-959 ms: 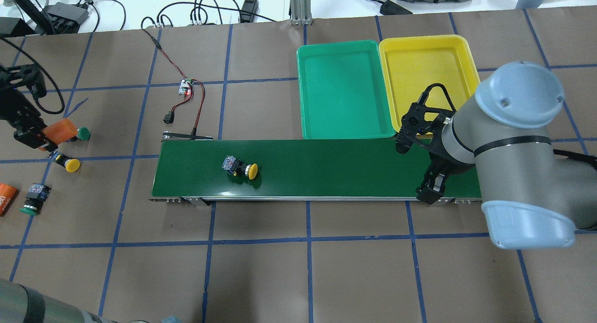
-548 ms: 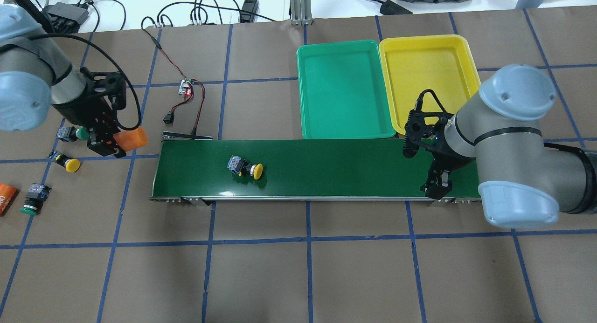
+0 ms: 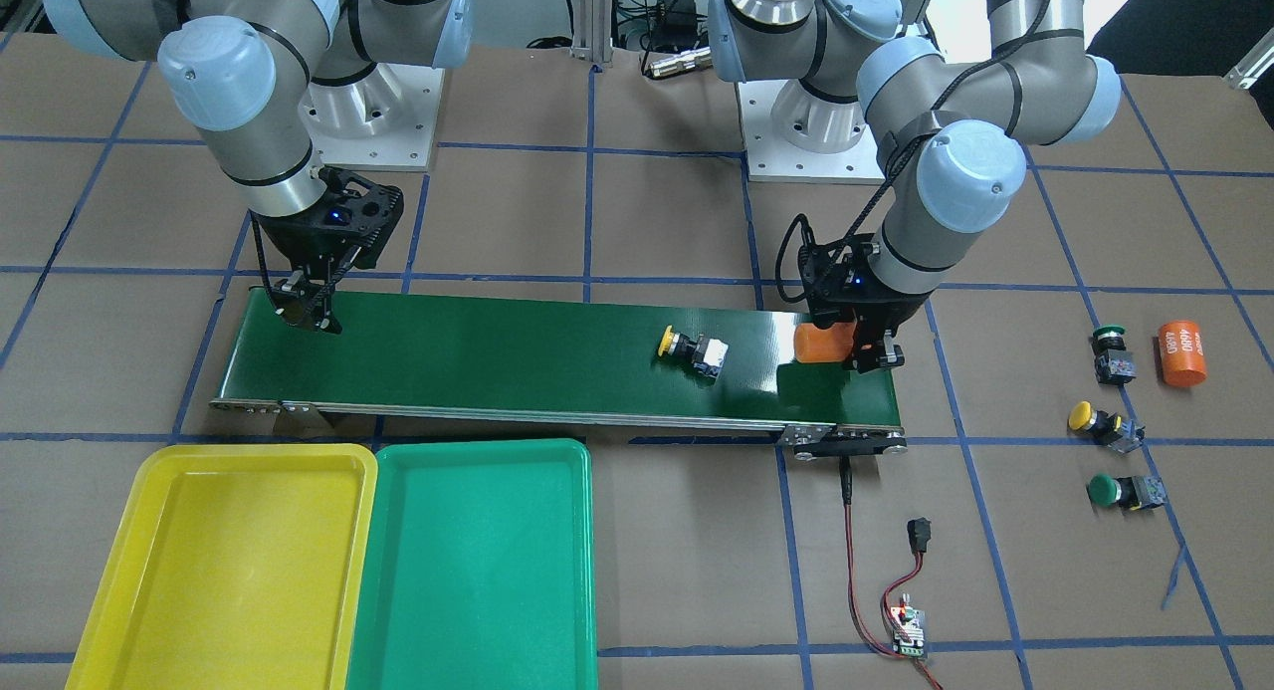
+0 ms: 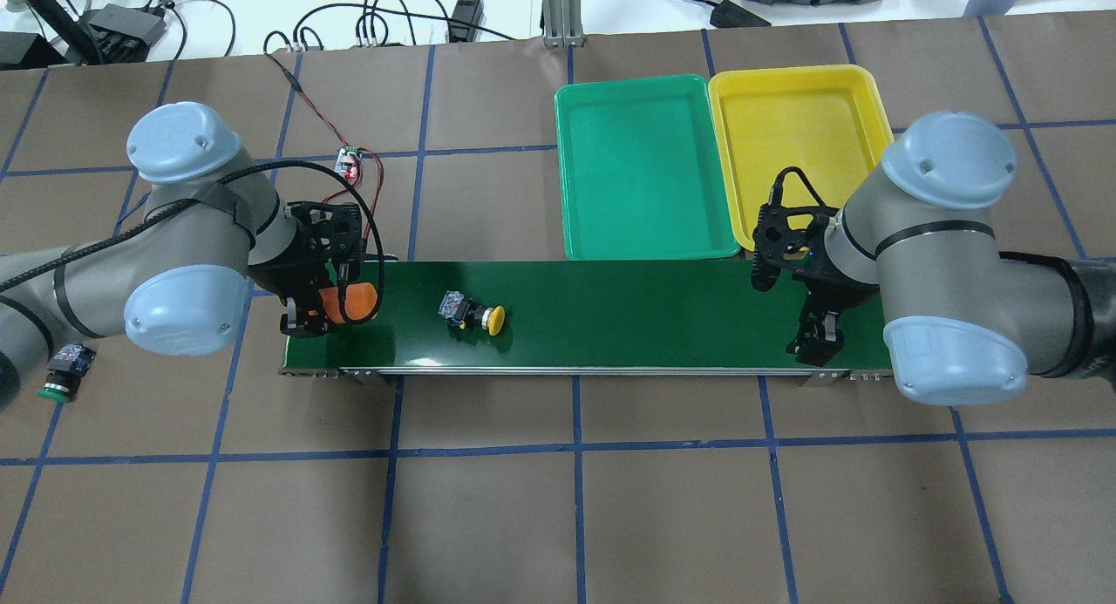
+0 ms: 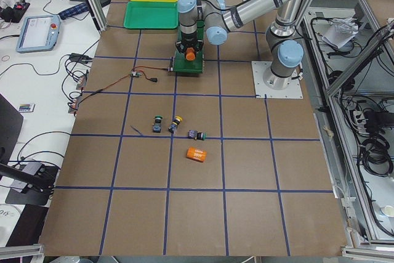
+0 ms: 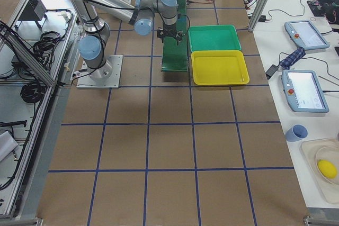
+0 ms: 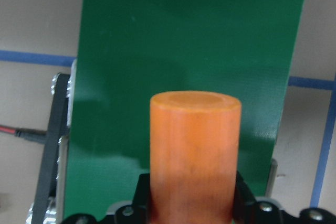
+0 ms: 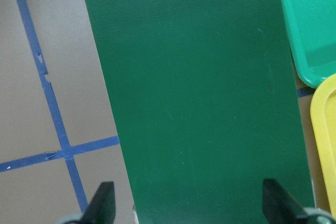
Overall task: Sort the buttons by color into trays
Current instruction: 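Release the orange cylinder on the belt and withdraw the left gripper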
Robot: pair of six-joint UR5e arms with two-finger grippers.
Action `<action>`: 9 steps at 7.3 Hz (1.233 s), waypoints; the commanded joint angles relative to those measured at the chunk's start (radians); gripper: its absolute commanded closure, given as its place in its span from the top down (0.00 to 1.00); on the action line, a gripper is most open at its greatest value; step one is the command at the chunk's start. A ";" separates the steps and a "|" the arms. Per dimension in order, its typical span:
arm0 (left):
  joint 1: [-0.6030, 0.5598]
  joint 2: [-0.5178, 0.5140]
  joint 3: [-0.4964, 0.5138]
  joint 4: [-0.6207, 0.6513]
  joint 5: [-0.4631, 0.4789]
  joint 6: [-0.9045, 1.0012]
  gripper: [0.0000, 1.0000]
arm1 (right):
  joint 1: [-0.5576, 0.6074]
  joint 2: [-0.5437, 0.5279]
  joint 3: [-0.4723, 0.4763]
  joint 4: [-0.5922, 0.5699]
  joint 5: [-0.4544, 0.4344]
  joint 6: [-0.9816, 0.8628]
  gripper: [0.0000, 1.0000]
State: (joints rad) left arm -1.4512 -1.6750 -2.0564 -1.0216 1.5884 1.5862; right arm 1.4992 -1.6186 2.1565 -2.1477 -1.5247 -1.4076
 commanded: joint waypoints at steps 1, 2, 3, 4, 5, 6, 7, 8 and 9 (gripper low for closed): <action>-0.006 -0.008 -0.024 0.035 -0.004 0.001 1.00 | 0.057 0.008 -0.004 0.006 -0.017 -0.007 1.00; -0.006 -0.003 -0.024 0.037 -0.002 -0.006 1.00 | 0.062 0.038 -0.004 0.000 -0.032 -0.004 1.00; -0.008 0.026 -0.004 0.037 0.007 -0.055 1.00 | 0.067 0.046 -0.006 -0.004 -0.050 -0.013 1.00; 0.009 0.065 0.037 0.014 0.010 -0.098 1.00 | 0.067 0.049 -0.004 -0.014 -0.054 -0.016 1.00; 0.082 0.075 0.100 -0.082 0.013 -0.100 1.00 | 0.067 0.058 -0.006 -0.024 -0.048 -0.061 1.00; 0.218 0.029 0.189 -0.189 0.007 -0.092 1.00 | 0.065 0.078 -0.003 -0.070 -0.042 -0.155 1.00; 0.288 -0.030 0.288 -0.251 0.005 -0.078 1.00 | 0.065 0.085 -0.001 -0.070 -0.041 -0.154 1.00; 0.291 -0.116 0.367 -0.253 0.007 -0.048 1.00 | 0.065 0.085 0.000 -0.070 -0.041 -0.157 1.00; 0.298 -0.205 0.446 -0.253 -0.004 -0.049 1.00 | 0.065 0.098 -0.001 -0.073 -0.044 -0.162 1.00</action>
State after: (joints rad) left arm -1.1736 -1.7755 -1.7117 -1.2615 1.5927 1.5265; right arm 1.5647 -1.5322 2.1554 -2.2166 -1.5672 -1.5603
